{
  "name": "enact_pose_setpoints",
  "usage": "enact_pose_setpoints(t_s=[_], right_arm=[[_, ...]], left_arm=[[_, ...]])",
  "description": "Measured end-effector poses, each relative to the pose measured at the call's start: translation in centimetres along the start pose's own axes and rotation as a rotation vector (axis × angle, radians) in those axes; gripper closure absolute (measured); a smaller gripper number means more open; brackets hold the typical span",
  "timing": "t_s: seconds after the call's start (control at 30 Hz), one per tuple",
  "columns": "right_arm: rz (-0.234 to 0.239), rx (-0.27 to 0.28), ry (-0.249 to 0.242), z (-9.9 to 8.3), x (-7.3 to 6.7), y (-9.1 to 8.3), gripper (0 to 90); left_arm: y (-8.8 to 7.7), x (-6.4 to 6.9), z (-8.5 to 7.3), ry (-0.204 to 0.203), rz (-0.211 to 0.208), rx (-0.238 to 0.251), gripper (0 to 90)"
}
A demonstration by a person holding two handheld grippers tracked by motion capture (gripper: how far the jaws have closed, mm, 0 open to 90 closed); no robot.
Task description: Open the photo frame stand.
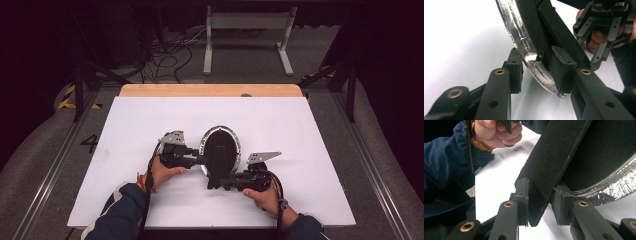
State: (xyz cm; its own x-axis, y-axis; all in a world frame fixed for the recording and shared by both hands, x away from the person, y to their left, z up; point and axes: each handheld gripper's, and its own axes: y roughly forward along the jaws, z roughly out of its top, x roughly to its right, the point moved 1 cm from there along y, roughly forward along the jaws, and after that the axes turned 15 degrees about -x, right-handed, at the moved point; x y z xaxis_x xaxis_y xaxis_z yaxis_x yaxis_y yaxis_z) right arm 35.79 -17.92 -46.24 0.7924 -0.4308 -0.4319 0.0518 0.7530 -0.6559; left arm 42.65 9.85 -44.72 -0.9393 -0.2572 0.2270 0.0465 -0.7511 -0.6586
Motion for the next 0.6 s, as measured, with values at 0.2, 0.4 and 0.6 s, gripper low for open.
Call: enact_pose_setpoints(t_s=[0.2,0.4,0.6], right_arm=[[0.008,0.015,-0.011,0.2,-0.4,-0.5,70.4],[0.011,0.027,-0.025,0.4,-0.8,-0.9,70.3],[0.006,0.027,-0.032,0.5,-1.0,-1.1,70.3]], left_arm=[[-0.4,0.6,0.3,0.032,0.060,0.013,65.9],[-0.9,1.4,0.7,0.069,0.146,0.028,68.5],[-1.0,1.9,0.8,0.092,0.198,0.026,69.1]])
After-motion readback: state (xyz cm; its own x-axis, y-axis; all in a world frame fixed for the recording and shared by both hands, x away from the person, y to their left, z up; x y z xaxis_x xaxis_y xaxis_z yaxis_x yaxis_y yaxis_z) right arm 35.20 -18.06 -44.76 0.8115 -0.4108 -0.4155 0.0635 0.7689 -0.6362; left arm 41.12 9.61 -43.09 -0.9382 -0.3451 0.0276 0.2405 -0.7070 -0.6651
